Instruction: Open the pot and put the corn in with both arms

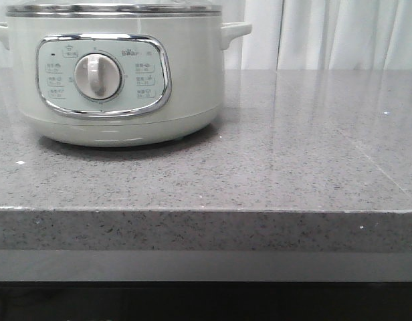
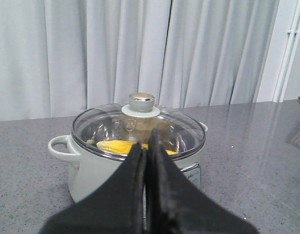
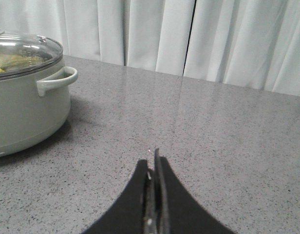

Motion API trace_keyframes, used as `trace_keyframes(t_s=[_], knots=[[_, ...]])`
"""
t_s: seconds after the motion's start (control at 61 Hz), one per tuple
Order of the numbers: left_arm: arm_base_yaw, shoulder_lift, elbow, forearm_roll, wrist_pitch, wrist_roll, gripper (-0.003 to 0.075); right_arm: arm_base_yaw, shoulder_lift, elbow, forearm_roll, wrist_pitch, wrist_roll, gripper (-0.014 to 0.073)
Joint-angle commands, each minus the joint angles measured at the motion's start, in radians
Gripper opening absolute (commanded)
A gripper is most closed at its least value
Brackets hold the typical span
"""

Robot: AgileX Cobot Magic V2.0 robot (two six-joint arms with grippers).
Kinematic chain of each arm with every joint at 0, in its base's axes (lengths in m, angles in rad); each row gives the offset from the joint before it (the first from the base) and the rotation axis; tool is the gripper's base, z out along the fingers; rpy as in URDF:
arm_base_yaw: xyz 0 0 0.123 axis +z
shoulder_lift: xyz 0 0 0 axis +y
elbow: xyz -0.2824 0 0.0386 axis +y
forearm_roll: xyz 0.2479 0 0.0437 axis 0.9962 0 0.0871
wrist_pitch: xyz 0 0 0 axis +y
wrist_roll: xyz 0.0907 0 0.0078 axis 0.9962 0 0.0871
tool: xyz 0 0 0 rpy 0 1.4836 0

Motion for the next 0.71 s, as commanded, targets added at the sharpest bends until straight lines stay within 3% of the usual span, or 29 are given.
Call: trace_keyframes(t_s=[0.0, 0.459, 0.689], knots=[[-0.004, 0.013, -0.022, -0.015, -0.089, -0.002, -0.0018, -0.006, 0.004, -0.028, 0.003, -0.079, -0.009, -0.0061], [-0.004, 0.011, 0.0, 0.007, -0.092, -0.002, -0.0018, -0.006, 0.004, -0.028, 0.003, -0.079, -0.009, -0.0061], [0.158, -0.101, 0.147, 0.02, -0.092, -0.002, -0.0018, -0.006, 0.004, -0.028, 0.003, -0.079, -0.009, -0.0061]])
